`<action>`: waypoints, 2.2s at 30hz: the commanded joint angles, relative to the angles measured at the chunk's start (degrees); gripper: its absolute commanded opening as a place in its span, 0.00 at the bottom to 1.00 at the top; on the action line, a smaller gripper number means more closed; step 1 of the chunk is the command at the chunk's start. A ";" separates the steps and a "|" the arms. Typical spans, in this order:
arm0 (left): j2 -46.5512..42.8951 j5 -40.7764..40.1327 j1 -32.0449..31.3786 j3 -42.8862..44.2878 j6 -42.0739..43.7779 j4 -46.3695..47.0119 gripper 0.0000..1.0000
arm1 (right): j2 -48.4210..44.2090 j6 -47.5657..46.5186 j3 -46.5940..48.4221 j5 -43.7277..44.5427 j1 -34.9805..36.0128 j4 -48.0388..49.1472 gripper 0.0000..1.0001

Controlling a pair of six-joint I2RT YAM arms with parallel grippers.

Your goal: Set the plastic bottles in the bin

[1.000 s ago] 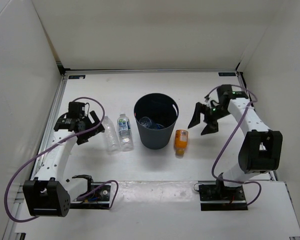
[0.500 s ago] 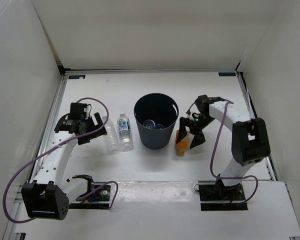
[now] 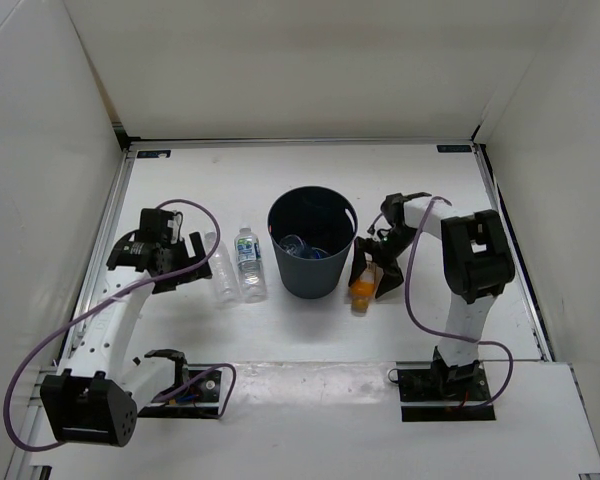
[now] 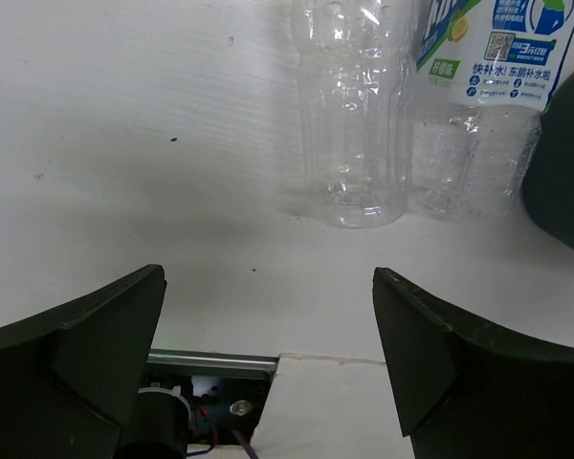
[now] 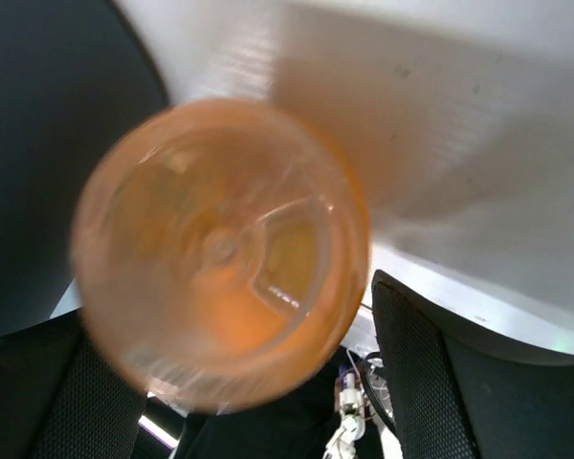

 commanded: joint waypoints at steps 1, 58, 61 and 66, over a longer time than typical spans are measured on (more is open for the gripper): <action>0.74 -0.27 -0.19 2.37 0.37 -1.20 1.00 | 1.91 1.28 2.35 0.35 -0.34 0.04 0.83; 18.50 9.31 -0.28 12.14 -11.50 8.38 1.00 | -32.10 -35.99 22.49 9.58 24.53 12.87 0.00; 16.92 8.78 -0.28 12.13 -11.06 7.42 1.00 | -32.10 -35.90 21.96 9.58 24.79 13.14 0.00; 14.90 8.70 -0.28 12.13 -8.16 6.97 1.00 | -31.57 -37.39 21.61 9.49 24.62 13.14 0.14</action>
